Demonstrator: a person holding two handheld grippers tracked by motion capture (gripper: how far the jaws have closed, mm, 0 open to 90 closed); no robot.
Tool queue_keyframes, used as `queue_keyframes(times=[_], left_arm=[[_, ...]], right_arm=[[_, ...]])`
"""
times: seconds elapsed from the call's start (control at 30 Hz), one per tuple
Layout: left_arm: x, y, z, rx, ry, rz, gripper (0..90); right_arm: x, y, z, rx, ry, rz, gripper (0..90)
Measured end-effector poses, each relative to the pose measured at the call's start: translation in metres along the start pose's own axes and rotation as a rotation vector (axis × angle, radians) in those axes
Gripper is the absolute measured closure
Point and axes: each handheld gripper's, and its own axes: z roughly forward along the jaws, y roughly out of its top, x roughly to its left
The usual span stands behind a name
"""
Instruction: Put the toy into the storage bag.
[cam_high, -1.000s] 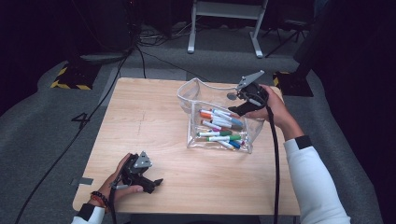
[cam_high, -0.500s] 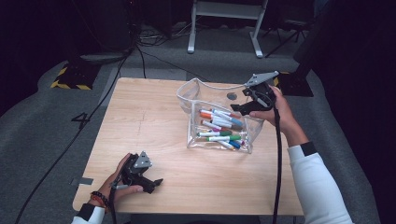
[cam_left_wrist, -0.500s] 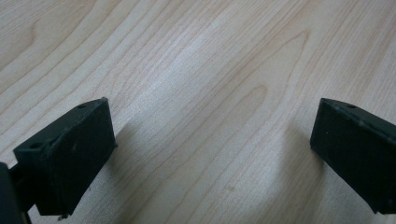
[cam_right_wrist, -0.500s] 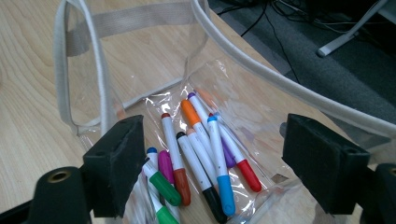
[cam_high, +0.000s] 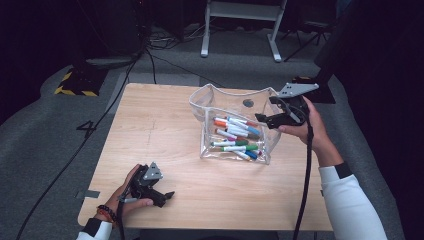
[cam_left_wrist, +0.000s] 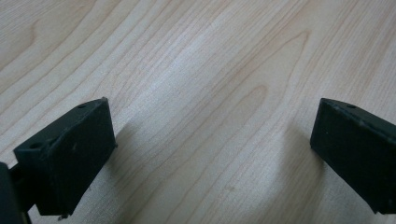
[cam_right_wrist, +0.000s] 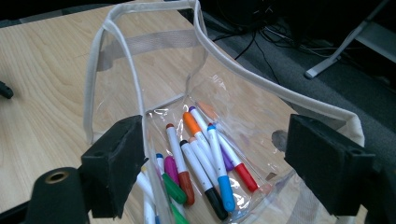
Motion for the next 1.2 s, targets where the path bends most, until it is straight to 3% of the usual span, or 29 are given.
queue_keyframes(times=[0.43,0.7,1.0,1.2], left_arm=[[0.0,0.0,0.0,0.0,0.0,0.0,0.2],[0.0,0.0,0.0,0.0,0.002,0.0,0.4],[0.0,0.0,0.0,0.0,0.002,0.0,0.3],[0.0,0.0,0.0,0.0,0.002,0.0,0.3]], right_arm=[[0.018,-0.017,-0.03,-0.04,-0.024,-0.037,21.3],[0.028,-0.037,-0.043,-0.055,-0.039,-0.052,21.4],[0.032,-0.064,-0.049,-0.048,-0.08,-0.053,21.1],[0.033,-0.082,-0.051,-0.061,-0.064,-0.037,20.7]])
